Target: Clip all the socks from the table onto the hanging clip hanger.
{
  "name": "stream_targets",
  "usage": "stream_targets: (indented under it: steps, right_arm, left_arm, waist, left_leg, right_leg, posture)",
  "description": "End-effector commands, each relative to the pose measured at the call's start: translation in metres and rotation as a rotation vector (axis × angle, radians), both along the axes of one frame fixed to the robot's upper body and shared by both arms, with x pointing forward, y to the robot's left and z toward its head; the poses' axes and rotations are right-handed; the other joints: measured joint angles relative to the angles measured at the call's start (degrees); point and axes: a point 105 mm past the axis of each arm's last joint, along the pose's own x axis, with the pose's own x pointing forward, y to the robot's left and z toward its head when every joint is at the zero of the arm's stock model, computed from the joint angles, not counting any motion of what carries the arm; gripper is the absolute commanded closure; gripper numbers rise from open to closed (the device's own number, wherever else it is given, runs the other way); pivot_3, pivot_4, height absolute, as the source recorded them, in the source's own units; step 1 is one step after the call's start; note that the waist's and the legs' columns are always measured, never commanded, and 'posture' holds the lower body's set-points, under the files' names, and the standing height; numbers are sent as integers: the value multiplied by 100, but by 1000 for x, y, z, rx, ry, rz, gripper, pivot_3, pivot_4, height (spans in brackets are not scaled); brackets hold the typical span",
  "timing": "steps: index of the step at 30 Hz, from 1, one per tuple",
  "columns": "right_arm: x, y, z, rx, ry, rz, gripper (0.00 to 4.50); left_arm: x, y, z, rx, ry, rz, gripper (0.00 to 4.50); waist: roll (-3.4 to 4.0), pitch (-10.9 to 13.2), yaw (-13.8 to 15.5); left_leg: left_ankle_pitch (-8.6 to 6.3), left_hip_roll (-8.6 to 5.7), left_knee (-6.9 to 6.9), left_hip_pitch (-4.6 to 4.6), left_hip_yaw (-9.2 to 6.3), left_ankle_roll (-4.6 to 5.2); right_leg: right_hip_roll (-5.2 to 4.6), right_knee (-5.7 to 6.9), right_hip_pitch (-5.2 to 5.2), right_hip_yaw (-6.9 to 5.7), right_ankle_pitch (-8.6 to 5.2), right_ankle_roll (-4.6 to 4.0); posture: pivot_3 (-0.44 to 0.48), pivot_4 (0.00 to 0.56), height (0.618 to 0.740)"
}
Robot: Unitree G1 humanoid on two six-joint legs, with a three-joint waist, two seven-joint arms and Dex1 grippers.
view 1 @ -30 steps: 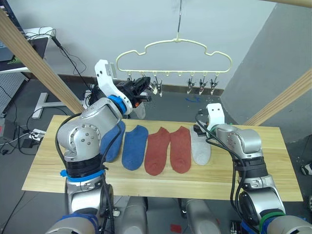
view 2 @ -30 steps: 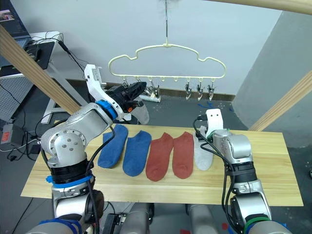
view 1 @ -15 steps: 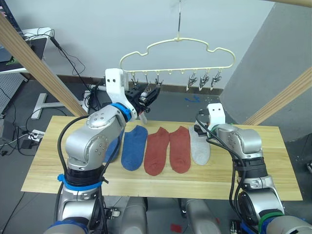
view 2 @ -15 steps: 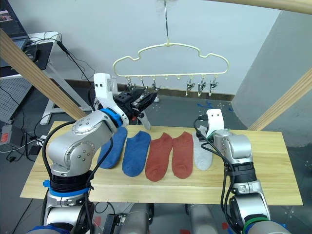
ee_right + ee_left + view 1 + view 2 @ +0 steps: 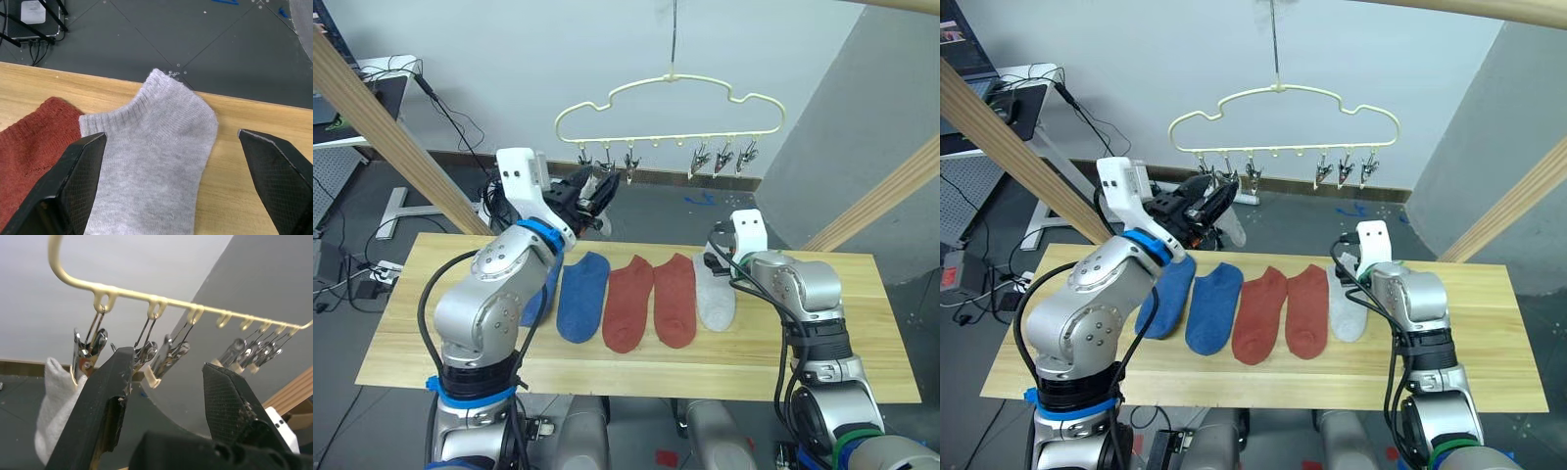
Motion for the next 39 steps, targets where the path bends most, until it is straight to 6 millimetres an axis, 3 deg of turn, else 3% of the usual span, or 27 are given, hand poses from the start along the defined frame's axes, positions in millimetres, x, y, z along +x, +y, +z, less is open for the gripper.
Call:
stream_targets:
  steps: [1,5,11,19,22,27,30,39]
  right_arm:
    - [-4,-4,7,1,-29,-3,0]
    - [-9,-6,8,-1,-26,0,0]
    - [-14,-2,19,3,-42,21,0]
    - [-16,8,47,17,-100,56,0]
    - [-17,14,68,38,-153,91,0]
    - [-29,36,111,133,-292,290,0]
    - [-48,50,134,209,-361,476,0]
    - [-87,57,170,283,-452,812,0]
  left_arm:
    - [-15,2,-2,16,-17,-18,1964]
    - [-18,1,-16,43,16,-2,1964]
    - [-7,-3,-21,46,8,108,1964]
    - [6,-5,-19,37,-17,168,1964]
    - [12,-4,-17,57,-31,207,1964]
    - [18,-5,-14,73,-58,228,1964]
    - [20,-8,-15,78,-66,222,1964]
    - [21,-17,-15,68,-76,189,1964]
  waist:
    - [0,0,2]
    - [0,0,13]
    - [0,0,61]
    - [0,0,53]
    - [0,0,47]
    - [2,1,50]
    - [2,1,51]
    - [2,2,51]
  left_leg:
    - [0,1,-1,0,0,0]
    - [0,1,0,0,-1,0]
    - [0,-1,3,-1,2,0]
    - [0,0,0,-2,4,1]
    - [0,1,-2,-2,5,1]
    - [0,1,-2,-5,4,1]
    - [-1,1,-6,-6,4,1]
    - [-2,0,-10,-15,5,3]
  right_leg:
    - [0,-2,0,0,0,0]
    - [0,-1,0,-1,0,0]
    - [1,-16,3,5,3,9]
    - [2,-19,2,6,4,9]
    - [3,-20,1,6,4,8]
    - [3,-25,0,5,4,9]
    - [2,-31,1,4,4,8]
    - [0,-56,5,4,9,13]
  posture:
    - [13,301,740]
    - [16,305,740]
    - [8,309,740]
    - [-8,318,740]
    - [-13,320,740]
    - [-23,321,740]
    - [-38,323,740]
    - [-43,327,740]
